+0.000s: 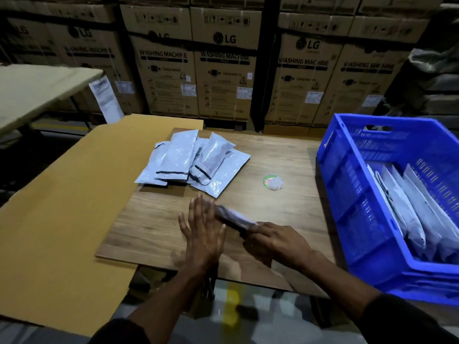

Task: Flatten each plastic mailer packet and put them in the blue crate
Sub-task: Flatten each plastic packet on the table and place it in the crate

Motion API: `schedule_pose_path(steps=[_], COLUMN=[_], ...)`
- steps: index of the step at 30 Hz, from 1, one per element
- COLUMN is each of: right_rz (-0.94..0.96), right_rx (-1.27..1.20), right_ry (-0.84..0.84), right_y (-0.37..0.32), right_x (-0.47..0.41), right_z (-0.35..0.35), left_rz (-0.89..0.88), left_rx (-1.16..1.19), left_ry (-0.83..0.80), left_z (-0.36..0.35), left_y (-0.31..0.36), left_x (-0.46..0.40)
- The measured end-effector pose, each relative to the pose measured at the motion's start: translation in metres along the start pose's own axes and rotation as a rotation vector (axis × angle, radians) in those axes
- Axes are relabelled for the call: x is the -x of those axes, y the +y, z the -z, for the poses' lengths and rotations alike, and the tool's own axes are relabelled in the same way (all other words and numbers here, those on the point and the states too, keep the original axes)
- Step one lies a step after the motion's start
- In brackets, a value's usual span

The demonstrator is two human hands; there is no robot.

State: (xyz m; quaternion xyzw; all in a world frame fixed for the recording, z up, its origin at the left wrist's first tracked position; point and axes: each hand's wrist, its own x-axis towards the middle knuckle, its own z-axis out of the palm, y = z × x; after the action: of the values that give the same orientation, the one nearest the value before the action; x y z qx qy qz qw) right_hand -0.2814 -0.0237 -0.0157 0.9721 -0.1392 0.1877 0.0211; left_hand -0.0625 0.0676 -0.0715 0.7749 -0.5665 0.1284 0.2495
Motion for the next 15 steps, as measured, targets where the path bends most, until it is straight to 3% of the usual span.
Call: schedule_pose_path(steps=[3,5,8,10,13,15], right_rz=[-0.146,-0.369,-0.639,-0.727,-0.754,-0.719], right_rx=[-0.284,-0.595,-0.848,-0.787,-0.276,-0.09], right_ry=[0.166,0.22,0.065,-0.086,-0.234,-0.19], right_y=[-0.003,-0.002,0.015,0.033,0.052,0.047], right_x=[-0.012,-0.018,-0.021,-0.011,0.009,0.014], right_z=[0.017,0.03,0.043,0.038,0.017,0.002], left_rz=[-0.114,-0.178,-0.27,-0.295,-0.273,-0.246], left_rx=[0.07,0.115,0.074,0.02,0.005,0.015], left_ry=[0.041,0.022,-0.093,-0.162,-0.167,-0.132], left_z=[0.011,0.016,0.005,-0.009,-0.023,-0.027], left_y=[0.004,0.009,0.011,0.008,0.007,0.009], left_x=[-0.009,-0.014,-0.011,-0.003,0.008,0.012])
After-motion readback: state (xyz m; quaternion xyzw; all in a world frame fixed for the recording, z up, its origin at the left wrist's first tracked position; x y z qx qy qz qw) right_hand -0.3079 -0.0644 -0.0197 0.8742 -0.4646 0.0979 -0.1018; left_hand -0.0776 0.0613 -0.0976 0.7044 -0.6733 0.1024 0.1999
